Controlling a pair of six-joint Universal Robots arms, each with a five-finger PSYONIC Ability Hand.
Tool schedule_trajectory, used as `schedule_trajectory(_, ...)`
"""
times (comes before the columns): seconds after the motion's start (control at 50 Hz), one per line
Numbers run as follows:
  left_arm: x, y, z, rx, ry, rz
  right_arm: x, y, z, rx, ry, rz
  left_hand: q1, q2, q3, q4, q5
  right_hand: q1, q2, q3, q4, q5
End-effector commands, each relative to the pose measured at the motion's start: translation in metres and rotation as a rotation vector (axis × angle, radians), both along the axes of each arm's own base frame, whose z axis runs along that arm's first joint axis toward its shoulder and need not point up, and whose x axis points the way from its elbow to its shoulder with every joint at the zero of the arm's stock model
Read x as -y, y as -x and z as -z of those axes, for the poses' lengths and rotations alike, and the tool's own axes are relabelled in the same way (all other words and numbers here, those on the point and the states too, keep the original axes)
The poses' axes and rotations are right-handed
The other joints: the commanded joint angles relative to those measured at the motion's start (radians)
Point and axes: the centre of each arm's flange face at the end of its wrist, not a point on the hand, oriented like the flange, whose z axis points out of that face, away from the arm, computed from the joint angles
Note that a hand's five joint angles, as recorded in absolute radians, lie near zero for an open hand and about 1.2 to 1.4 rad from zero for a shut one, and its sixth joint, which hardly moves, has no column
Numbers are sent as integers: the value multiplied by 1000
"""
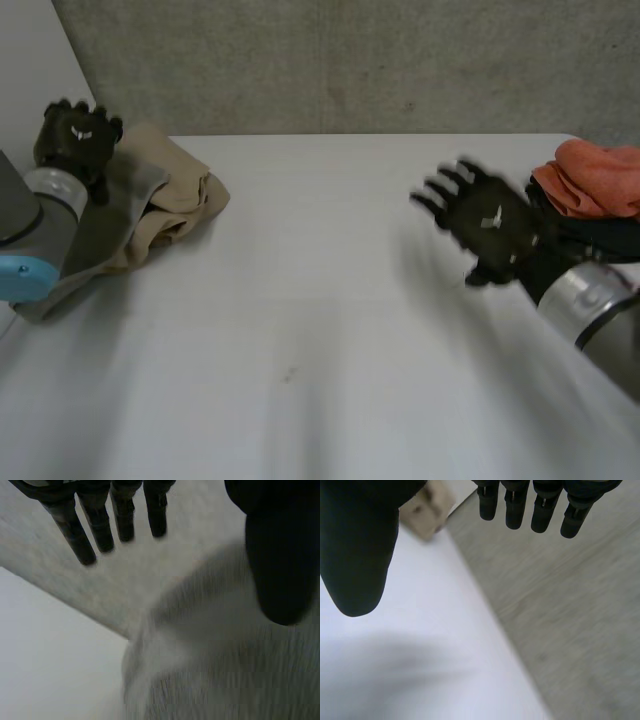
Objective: Fold the laundry.
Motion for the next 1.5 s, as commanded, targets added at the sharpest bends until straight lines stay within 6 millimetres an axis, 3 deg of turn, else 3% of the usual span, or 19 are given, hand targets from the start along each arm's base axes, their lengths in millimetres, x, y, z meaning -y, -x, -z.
schedule_trajectory(0.02, 27, -14, 29, 36, 47, -2, -7, 11, 37, -133, -116, 70, 987, 994, 993, 1001, 1000, -52, -37, -33, -30, -48)
schedule_trajectory(0.1, 22, -3, 13, 0, 129, 18, -8, 12, 38, -133, -121, 76, 1053, 1060, 1059, 1067, 1066, -52, -37, -33, -30, -48)
schedule_trajectory(0.18, -9, 29, -52, -118, 286, 110, -5, 14, 35, -123, -116, 85, 1053, 1060, 1059, 1067, 1066, -52, -37, -33, -30, -48)
schedule_trajectory(0.2, -23, 40, -77, -175, 341, 155, -4, 14, 33, -121, -111, 90, 1053, 1060, 1059, 1067, 1066, -52, -37, -33, -30, -48)
schedule_trajectory(0.28, -62, 69, -130, -318, 426, 279, -3, 17, 26, -111, -94, 120, 1053, 1060, 1059, 1067, 1066, -52, -37, -33, -30, -48)
schedule_trajectory(0.36, -113, 108, -169, -489, 460, 466, -1, 20, 16, -73, -90, 171, 1053, 1060, 1059, 1067, 1066, -52, -37, -33, -30, -48)
schedule_trajectory(0.42, -147, 137, -180, -628, 410, 614, 1, 22, 7, -30, -90, 204, 1053, 1060, 1059, 1067, 1066, -52, -37, -33, -30, -48)
schedule_trajectory(0.48, -172, 160, -178, -730, 334, 725, 3, 26, 0, 7, -91, 227, 1053, 1060, 1059, 1067, 1066, -52, -37, -33, -30, -48)
schedule_trajectory(0.54, -193, 191, -151, -826, 173, 831, 9, 33, -5, 44, -96, 267, 1053, 1060, 1059, 1067, 1066, -52, -37, -33, -30, -48)
schedule_trajectory(0.68, -222, 249, -51, -852, -172, 916, 25, 53, -12, 80, -84, 357, 1053, 1060, 1059, 1067, 1066, -52, -37, -33, -30, -48)
schedule_trajectory(0.72, -226, 259, -17, -820, -252, 903, 27, 57, -13, 80, -82, 373, 560, 567, 566, 574, 573, -52, -37, -33, -30, -48)
schedule_trajectory(0.76, -227, 260, -3, -804, -291, 887, 30, 61, -12, 80, -86, 387, 184, 191, 190, 198, 197, -52, -37, -33, -30, -48)
schedule_trajectory(0.82, -230, 256, -11, -809, -285, 884, 34, 68, -12, 81, -85, 415, 59, 66, 65, 73, 72, -52, -37, -33, -30, -48)
schedule_trajectory(0.94, -225, 231, -58, -845, -181, 874, 37, 73, -15, 82, -81, 432, 38, 45, 44, 52, 51, -52, -37, -33, -30, -48)
schedule_trajectory(1.04, -209, 187, -96, -792, -35, 788, 35, 70, -14, 79, -95, 423, 38, 45, 44, 52, 51, -52, -37, -33, -30, -48)
schedule_trajectory(1.08, -208, 175, -97, -741, -17, 748, 30, 67, -14, 70, -114, 410, 38, 45, 44, 52, 51, -52, -37, -33, -30, -48)
schedule_trajectory(1.26, -189, 127, -39, -324, -114, 502, -18, 21, -9, -3, -291, 235, 26, 33, 32, 40, 39, -52, -37, -33, -30, -48)
schedule_trajectory(1.32, -182, 116, -25, -234, -126, 445, -26, 12, -5, -14, -303, 200, 38, 45, 44, 52, 51, -52, -37, -33, -30, -48)
schedule_trajectory(1.5, -138, 97, 50, 27, -210, 320, -31, 4, 20, -45, -355, 174, 149, 156, 156, 163, 162, -52, -37, -33, -30, -48)
